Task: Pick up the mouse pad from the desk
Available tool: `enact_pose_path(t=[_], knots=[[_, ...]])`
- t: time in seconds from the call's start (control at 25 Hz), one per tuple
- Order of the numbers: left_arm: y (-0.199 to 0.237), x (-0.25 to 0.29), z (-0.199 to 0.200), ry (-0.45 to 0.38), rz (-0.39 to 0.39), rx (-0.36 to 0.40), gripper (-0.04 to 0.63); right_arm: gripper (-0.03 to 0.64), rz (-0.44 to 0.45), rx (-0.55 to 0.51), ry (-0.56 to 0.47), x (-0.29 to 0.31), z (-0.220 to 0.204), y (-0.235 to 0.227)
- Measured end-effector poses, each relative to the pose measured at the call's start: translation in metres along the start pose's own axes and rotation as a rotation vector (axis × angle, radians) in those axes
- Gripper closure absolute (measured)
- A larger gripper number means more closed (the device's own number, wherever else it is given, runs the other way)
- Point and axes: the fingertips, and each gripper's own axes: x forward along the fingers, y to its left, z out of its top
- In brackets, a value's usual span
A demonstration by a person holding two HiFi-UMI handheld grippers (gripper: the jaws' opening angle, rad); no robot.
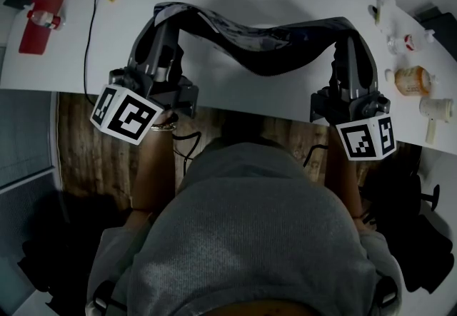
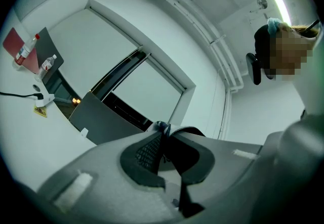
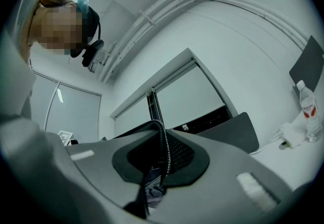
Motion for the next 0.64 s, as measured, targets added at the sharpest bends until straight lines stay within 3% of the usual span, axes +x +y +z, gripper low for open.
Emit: enact_pose_path(t=[0.64], knots=[[-0.0076, -0.0005, 0.0044, -0.011, 0.002, 0.014, 0.583, 0.589, 0.001, 0.001, -0.007, -0.0042, 0.0068, -0.0012]])
